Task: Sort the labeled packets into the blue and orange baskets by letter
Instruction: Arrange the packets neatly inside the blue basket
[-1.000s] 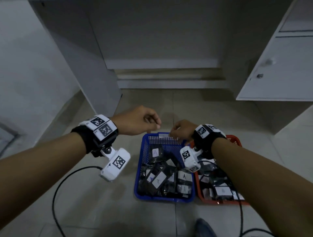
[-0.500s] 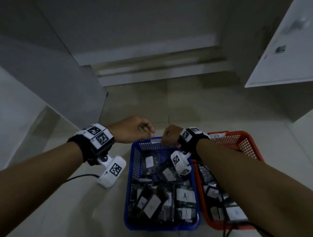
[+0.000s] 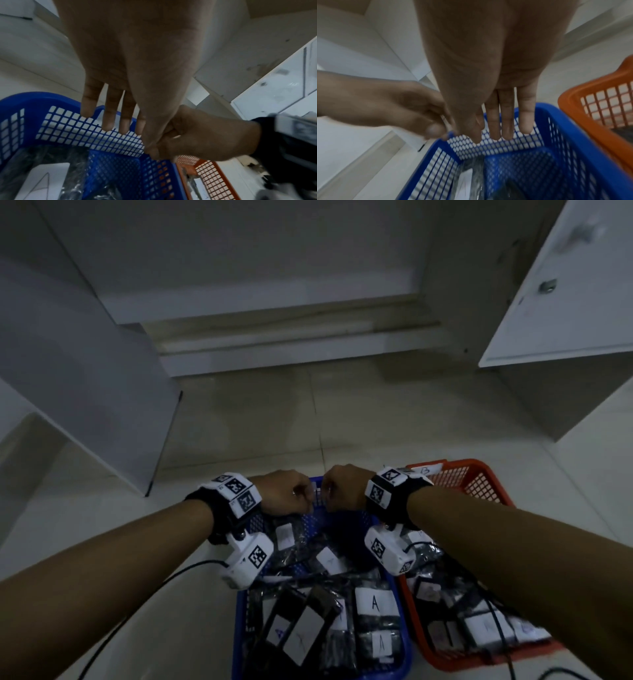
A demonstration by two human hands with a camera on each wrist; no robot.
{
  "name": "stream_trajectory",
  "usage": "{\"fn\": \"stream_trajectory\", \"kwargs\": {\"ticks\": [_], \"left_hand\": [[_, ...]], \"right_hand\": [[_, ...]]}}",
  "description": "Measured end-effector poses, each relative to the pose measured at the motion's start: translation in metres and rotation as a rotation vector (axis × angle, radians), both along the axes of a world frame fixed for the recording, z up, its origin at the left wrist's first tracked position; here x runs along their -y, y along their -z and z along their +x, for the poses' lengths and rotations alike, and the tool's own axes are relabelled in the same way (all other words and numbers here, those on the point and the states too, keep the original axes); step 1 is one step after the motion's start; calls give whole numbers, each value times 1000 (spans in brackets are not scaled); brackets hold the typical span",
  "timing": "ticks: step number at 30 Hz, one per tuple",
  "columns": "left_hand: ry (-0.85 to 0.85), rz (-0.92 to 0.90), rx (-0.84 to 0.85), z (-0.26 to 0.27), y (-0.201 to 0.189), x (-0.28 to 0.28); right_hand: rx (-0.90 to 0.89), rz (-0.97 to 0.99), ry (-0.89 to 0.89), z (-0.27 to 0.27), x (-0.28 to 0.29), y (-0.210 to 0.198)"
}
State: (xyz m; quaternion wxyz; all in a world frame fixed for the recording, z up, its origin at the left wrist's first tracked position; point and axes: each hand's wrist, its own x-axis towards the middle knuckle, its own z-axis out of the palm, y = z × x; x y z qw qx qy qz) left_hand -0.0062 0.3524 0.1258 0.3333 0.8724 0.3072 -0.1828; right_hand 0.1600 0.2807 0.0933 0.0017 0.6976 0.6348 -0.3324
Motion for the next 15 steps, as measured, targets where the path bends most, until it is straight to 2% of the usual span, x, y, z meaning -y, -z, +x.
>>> {"fn": "stream_trajectory", "kwargs": {"ticks": [3,7,15], "left_hand": [[35,35,-87,3,24,-10],[92,-32,-203,-10,58,-15],[70,-69,-165,-37,89,-18]], "right_hand": [[26,-62,-35,-7,1,17],[-14,-232,-20,-8,-3,41],[24,-341,-173,-29,-16,68]]}}
